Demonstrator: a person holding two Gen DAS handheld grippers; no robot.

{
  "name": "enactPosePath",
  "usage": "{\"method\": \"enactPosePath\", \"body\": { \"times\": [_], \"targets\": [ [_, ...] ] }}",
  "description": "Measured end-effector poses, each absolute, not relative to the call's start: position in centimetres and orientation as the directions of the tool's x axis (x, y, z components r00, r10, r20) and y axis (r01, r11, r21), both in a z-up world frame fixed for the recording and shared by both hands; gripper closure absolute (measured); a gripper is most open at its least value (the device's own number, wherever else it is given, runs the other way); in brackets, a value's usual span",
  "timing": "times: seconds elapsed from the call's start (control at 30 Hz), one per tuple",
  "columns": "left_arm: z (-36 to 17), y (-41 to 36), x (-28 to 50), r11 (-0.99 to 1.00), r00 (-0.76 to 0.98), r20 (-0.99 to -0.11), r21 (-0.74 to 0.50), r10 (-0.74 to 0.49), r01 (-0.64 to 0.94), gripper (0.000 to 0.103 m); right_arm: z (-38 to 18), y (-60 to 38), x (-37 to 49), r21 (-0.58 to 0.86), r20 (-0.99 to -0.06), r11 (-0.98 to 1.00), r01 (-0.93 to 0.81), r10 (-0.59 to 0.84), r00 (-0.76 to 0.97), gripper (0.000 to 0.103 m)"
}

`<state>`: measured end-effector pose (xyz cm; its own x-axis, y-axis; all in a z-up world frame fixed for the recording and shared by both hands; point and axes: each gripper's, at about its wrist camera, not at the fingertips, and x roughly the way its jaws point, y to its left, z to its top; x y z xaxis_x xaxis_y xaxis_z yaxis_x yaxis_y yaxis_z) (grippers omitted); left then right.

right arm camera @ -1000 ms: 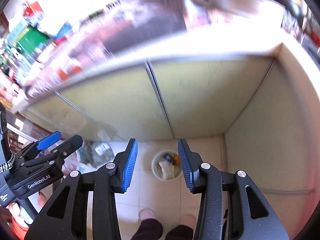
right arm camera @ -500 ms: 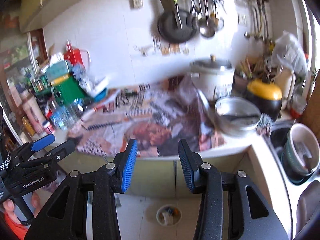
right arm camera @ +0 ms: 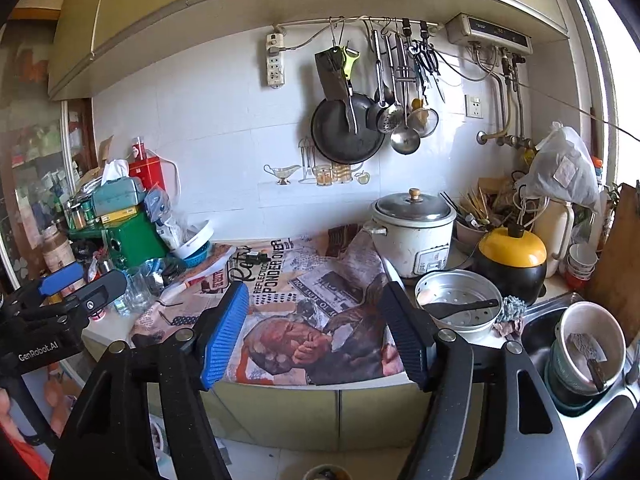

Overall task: Collect trash
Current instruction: 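Raise both tools back up toward the newspaper-covered counter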

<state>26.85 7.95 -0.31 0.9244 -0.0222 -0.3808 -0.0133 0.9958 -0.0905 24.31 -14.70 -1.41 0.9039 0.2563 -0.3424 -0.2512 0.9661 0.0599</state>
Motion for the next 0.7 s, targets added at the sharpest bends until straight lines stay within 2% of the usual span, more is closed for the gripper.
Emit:
{"method": "enactPosePath", "body": {
  "times": [0.3, 0.33, 0.37, 0.43, 0.7],
  "targets": [
    [1.1, 5.8, 36.1, 0.992, 0.927, -0.368, -0.073, 0.066, -0.099, 0.001, 0.3, -16.7, 33.4, 0.078, -0.336, 0.934, -0.349, 0.354, 0.873, 0.037],
    [1.2, 5.7, 37.3, 0.99, 0.925, -0.372, -0.078, 0.078, -0.115, 0.001, 0.6, -16.9, 34.4, 0.077, -0.339, 0.93, -0.359, 0.363, 0.868, 0.036],
    [1.2, 5.6, 38.4, 0.987, 0.922, -0.376, -0.084, 0.095, -0.136, 0.001, 0.7, -17.1, 35.5, 0.073, -0.342, 0.928, -0.366, 0.368, 0.865, 0.029],
    [1.3, 5.6, 40.2, 0.98, 0.917, -0.378, -0.096, 0.128, -0.177, 0.001, 1.0, -17.4, 37.3, 0.058, -0.335, 0.923, -0.381, 0.377, 0.864, 0.022],
    [0.0, 7.3, 46.5, 0.952, 0.876, -0.426, -0.093, 0.227, -0.292, 0.001, 0.4, -17.8, 43.7, 0.033, -0.361, 0.913, -0.407, 0.391, 0.847, 0.022]
  ]
}}
